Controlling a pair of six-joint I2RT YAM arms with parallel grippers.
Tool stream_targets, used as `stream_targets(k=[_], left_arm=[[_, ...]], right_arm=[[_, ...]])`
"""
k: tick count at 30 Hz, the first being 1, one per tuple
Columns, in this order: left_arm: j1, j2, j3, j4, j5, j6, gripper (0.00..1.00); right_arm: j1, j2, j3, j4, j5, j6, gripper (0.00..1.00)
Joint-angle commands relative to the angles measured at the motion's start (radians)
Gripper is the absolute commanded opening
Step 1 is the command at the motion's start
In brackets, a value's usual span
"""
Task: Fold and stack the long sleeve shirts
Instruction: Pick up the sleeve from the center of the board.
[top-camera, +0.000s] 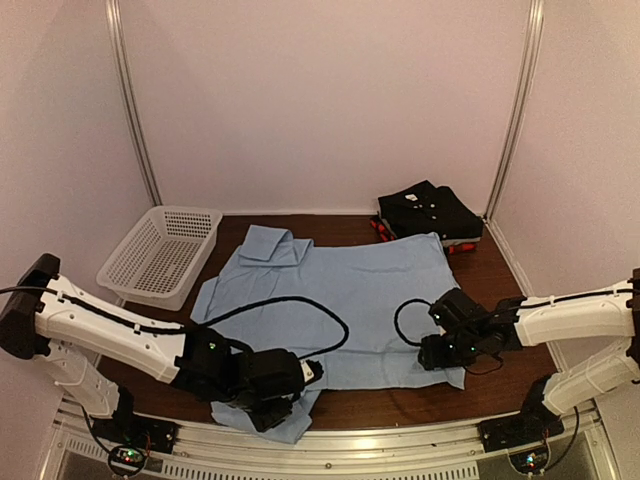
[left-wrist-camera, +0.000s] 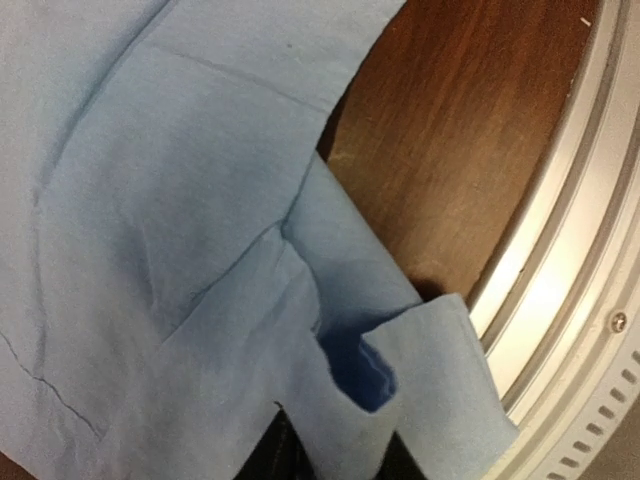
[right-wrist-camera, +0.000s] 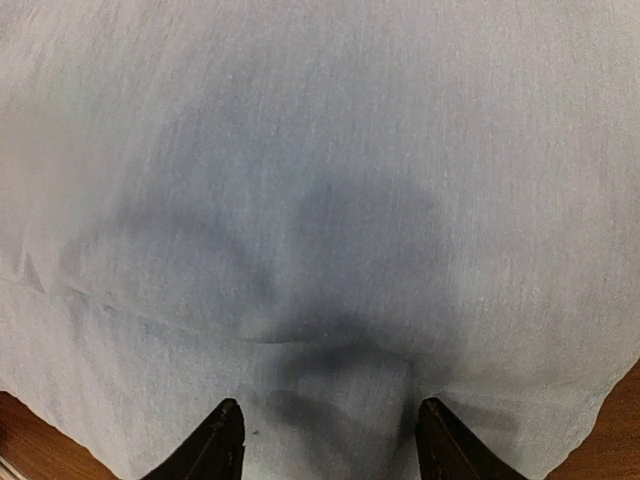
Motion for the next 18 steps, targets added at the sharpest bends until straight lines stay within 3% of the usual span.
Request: stream_targets(k=[1, 6, 11, 18], left_arm=[[0.032, -0.023, 0.053, -0.002, 0.014, 0.068, 0.0], [0.142, -0.113, 0.077, 0.032, 0.132, 0.113, 0.0], [0.318, -0.215, 0.065, 0.127, 0.433, 0.154, 0.0], [0.572, -0.177, 0.011, 0.272, 0.772, 0.122, 0.0]], right_arm=[[0.005, -0.042, 0.0, -0.042, 0.003, 0.007, 0.6], [0.005, -0.057, 0.012, -0.06, 0.014, 0.005, 0.6], [0.005, -0.053, 0.023, -0.067, 0.015, -0.009, 0.6], [0.11, -0.146, 0.053, 0.072, -0.065, -0.112, 0.62]])
